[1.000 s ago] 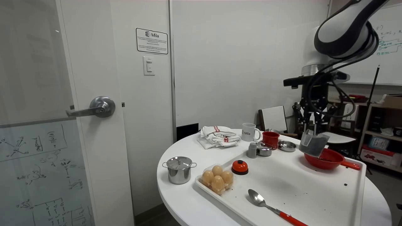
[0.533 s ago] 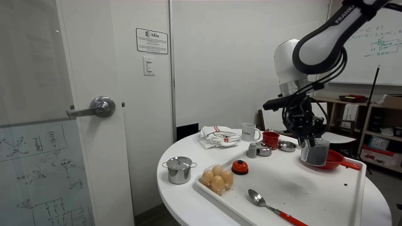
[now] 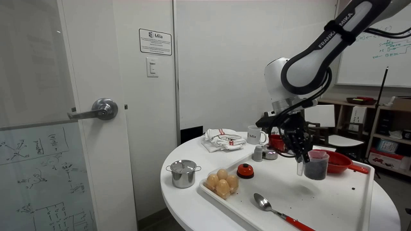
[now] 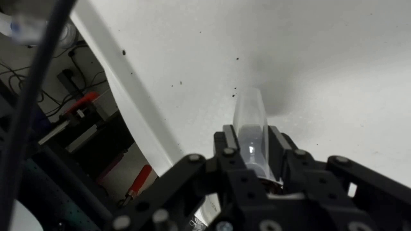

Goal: Pour some of the contents in the clear jug into the red bowl

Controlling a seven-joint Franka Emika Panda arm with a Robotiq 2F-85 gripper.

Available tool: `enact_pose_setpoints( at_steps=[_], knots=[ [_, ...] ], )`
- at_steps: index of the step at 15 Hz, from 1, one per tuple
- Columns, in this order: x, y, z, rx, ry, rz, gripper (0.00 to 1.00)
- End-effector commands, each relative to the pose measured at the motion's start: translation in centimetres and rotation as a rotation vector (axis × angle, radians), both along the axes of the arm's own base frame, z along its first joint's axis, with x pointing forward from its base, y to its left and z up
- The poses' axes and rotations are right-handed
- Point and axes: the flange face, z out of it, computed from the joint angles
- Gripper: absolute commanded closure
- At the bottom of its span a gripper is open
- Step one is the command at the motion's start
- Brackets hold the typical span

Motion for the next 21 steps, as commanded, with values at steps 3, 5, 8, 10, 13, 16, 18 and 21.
enact_pose_setpoints(
  at_steps=[3,5,8,10,13,16,18,21],
  knots=[
    [2.6,-0.7,-2.5,-0.089,-0.088,-0.151,0.93],
    [3.0,-1.0,-3.4,-0.105,-0.080,-0.173,0.93],
    [3.4,-1.4,-4.2,-0.107,-0.055,-0.180,0.93],
    [3.7,-1.7,-4.5,-0.100,-0.042,-0.162,0.48],
    [4.1,-1.8,-4.3,-0.085,-0.036,-0.140,0.33],
    [4.0,-2.5,-3.0,-0.031,-0.029,-0.120,0.12],
    [3.6,-3.4,-1.4,-0.013,-0.039,-0.129,0.01],
    [2.5,-6.0,2.5,-0.010,-0.076,-0.295,0.00]
  ],
)
